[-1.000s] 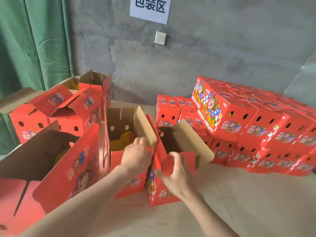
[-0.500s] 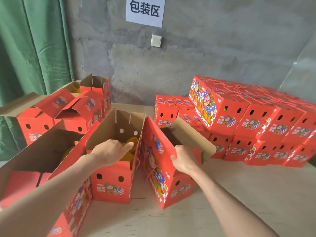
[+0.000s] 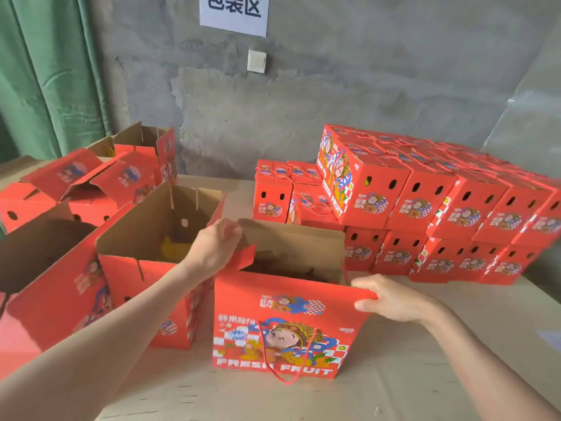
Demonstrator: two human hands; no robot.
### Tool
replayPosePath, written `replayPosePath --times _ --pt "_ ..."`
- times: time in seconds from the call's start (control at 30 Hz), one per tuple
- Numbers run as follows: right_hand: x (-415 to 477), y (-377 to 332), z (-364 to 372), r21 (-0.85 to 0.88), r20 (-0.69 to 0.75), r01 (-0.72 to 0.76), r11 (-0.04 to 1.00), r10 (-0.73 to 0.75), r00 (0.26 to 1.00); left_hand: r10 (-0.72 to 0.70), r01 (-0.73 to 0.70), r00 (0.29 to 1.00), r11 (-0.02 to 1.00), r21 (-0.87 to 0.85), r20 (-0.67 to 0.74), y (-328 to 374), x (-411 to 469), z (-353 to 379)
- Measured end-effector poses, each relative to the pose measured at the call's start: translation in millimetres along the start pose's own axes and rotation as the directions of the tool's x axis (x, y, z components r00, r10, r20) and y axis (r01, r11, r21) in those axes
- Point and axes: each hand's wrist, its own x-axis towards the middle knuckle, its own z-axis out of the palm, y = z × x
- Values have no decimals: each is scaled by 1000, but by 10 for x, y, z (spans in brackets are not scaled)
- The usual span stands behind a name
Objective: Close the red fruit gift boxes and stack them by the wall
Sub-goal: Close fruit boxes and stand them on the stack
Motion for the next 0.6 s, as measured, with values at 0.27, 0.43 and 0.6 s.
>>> replayPosePath --times 0.27,0.43,0.6 --pt "31 750 274 671 -271 -21 741 271 924 -147 174 969 977 -124 198 -401 -316 402" --pt "188 875 573 182 -262 105 978 -54 964 -89 121 984 969 -214 153 -686 -663 532" --pt "220 966 517 -89 -133 153 984 -164 978 -72 81 991 994 -73 112 -726 -691 587"
